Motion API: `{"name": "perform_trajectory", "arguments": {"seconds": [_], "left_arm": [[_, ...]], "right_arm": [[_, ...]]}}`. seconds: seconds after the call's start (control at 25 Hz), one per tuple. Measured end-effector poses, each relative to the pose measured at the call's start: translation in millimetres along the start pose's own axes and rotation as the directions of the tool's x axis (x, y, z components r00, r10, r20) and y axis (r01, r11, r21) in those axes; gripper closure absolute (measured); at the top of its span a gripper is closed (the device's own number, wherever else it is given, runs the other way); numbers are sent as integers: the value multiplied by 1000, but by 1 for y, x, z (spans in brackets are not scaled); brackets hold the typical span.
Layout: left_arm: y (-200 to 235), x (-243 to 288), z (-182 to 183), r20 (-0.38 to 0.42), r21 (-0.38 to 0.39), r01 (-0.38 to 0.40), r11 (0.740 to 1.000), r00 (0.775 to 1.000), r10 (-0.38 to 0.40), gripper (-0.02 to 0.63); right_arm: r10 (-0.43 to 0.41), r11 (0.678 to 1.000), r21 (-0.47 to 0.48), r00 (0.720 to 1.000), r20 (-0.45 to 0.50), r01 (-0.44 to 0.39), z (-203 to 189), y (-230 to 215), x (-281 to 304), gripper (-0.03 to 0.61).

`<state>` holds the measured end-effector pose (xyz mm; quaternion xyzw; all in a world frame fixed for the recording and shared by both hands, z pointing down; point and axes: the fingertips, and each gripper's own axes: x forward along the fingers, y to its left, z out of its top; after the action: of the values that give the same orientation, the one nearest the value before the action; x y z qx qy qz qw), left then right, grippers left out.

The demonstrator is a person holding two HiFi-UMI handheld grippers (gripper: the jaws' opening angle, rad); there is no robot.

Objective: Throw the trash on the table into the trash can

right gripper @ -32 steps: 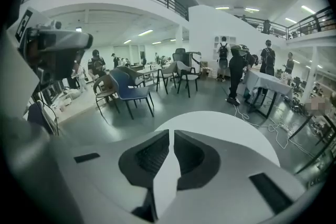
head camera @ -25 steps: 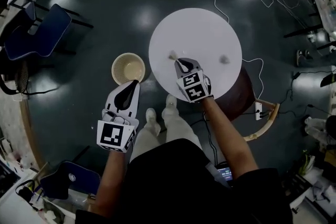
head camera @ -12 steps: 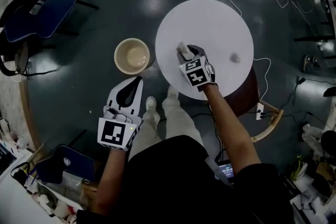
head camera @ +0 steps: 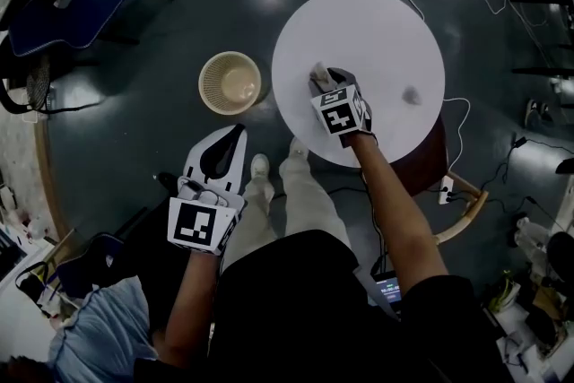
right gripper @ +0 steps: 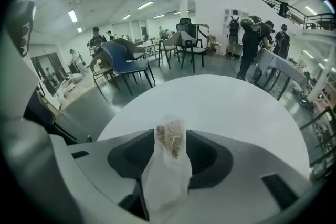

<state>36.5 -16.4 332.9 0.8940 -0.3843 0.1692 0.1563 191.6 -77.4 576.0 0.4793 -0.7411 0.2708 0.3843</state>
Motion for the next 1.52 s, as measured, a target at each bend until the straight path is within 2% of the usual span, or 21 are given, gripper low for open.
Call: {"name": "perform_trajectory", "arguments": {"seconds": [0.08,0.2,0.52,1.04,1.52], "left_arm": [[-1,1,0,2,-5,-3,1000,1000,3,598],[-2,4,-1,7,-11,-8,1000,1000,8,598],[-8,11,-1,13,-17,-30,999,999,30,598],[18,-9,-5,40,-45,-106,993,993,108,598],[81,-45,-14,64,-81,-84,993,994,89,598]], "right_arm": [[-8,1000,-10,1000,-2,8,-1,-1,-1,397],[-23,999,-24,1000,7,23,1,-4,-1,464],[-19,999,-35,1000,19,20,-1,-7,-3,515],[-7,996,-85,999,54,12,13,12,-9,540],[-3,996,-87,997,71,10,46,74,-6,541]]}}
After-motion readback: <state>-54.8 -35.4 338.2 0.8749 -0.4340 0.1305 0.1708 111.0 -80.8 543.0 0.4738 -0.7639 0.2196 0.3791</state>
